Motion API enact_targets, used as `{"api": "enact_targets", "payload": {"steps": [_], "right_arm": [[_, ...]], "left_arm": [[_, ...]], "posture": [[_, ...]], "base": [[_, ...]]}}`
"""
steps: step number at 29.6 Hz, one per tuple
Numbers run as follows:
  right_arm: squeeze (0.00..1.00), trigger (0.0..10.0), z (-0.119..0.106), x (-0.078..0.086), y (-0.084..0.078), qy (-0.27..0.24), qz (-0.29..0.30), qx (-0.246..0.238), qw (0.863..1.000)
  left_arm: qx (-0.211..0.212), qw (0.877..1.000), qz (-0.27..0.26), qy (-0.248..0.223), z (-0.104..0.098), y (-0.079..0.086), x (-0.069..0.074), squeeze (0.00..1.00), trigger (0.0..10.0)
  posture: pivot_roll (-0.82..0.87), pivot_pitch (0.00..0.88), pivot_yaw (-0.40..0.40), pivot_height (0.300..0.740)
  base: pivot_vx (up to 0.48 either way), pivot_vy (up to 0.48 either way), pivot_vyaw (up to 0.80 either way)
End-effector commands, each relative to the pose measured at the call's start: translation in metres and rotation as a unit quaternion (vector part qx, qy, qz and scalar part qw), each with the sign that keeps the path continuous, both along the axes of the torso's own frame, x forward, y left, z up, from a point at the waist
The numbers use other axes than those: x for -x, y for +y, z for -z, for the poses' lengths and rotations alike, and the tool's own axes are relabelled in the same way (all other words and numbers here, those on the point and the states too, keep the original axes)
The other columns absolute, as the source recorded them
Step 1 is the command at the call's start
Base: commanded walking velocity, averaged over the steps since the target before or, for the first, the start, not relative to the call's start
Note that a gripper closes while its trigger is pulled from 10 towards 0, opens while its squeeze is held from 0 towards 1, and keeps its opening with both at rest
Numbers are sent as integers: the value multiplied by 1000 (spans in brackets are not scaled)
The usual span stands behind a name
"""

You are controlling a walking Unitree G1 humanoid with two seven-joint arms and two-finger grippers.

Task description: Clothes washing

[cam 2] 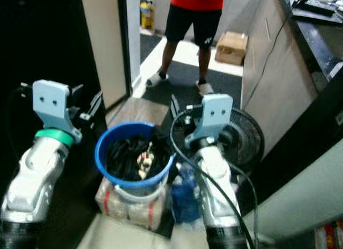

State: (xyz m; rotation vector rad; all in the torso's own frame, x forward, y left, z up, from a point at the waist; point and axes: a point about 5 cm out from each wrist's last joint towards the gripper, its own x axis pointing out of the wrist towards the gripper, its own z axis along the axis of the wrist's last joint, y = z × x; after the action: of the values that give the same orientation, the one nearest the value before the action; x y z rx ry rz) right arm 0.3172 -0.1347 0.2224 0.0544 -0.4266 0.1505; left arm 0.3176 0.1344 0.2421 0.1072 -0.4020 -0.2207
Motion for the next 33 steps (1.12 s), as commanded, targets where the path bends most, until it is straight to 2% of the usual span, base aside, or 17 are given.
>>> {"api": "enact_targets", "payload": {"steps": [1, 6, 22, 25, 28, 31, 32, 33], "right_arm": [[0, 10000, 3, 1, 1, 4, -2, -2, 1000], [0, 10000, 4, 1, 1, 6, -2, -1, 1000], [0, 10000, 8, 0, 2, 13, -8, 4, 1000], [0, 10000, 17, 1, 8, 29, -33, 17, 999], [0, 10000, 29, 4, 13, 47, -54, 35, 997], [0, 10000, 56, 7, 15, 86, -59, 49, 993], [0, 10000, 56, 7, 15, 86, -59, 49, 993], [0, 10000, 64, 8, 14, 100, -58, 51, 992]], "left_arm": [[-6, 1000, -11, 4, 3, 6, 1, 0, 10000], [-6, 1000, -12, 7, 4, 6, 0, 0, 10000], [-15, 1000, -9, 24, 11, 3, 0, 0, 10000], [-19, 999, -5, 28, 15, 3, 0, 0, 10000], [-28, 999, -4, 38, 23, 3, 0, 0, 10000], [-36, 996, 7, 85, 52, -2, 3, 0, 10000], [-36, 996, 7, 85, 52, -2, 3, 0, 10000], [-39, 994, 11, 102, 63, -4, 5, 0, 10000]], "posture": [[50, 67, 16, 740], [49, 67, 16, 740], [50, 66, 19, 740], [46, 67, 20, 740], [47, 68, 18, 740], [41, 75, 19, 740], [41, 75, 19, 740], [41, 75, 20, 740]], "base": [[442, 0, 0], [418, 0, 0], [0, 0, 0], [0, 0, 0], [0, 0, 0], [0, 0, 0], [0, 0, 0], [0, 0, 0]]}}
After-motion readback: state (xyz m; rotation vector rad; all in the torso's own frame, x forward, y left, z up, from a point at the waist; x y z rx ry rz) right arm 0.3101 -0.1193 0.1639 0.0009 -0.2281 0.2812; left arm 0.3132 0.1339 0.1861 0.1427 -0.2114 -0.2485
